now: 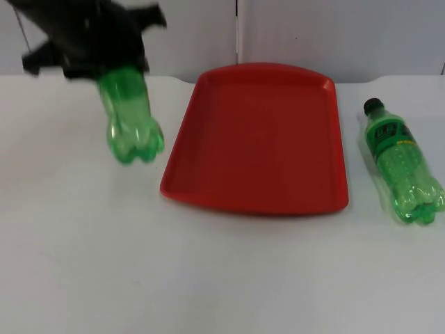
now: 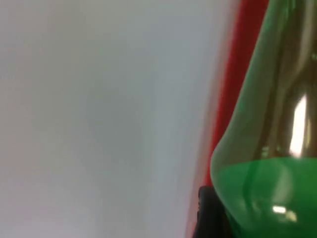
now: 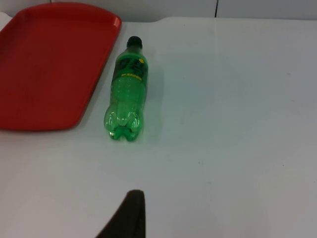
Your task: Place the bottle upright on the tray.
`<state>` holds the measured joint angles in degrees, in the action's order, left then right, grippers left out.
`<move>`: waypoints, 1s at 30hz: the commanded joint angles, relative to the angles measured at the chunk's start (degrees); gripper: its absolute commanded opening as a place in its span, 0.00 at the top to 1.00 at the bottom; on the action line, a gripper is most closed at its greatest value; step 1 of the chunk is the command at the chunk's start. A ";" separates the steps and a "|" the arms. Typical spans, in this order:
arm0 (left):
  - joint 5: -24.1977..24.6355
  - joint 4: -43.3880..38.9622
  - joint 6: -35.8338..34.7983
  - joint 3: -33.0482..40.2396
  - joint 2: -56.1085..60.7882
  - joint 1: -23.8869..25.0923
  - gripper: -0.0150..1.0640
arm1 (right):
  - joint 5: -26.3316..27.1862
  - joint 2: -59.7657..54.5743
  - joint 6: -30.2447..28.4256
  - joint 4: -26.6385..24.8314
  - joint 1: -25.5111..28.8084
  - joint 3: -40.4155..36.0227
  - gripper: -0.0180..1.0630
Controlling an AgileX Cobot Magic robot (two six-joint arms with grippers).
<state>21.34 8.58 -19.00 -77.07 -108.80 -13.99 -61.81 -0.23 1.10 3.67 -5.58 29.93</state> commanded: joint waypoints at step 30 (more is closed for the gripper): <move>-70.11 -31.15 8.01 -0.22 -5.07 -9.27 0.99 | 0.15 0.23 -0.49 0.09 0.33 -0.33 0.01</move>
<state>-43.34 -18.02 -12.71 -77.07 -110.83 -22.97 -61.81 -0.23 1.10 3.67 -5.58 29.93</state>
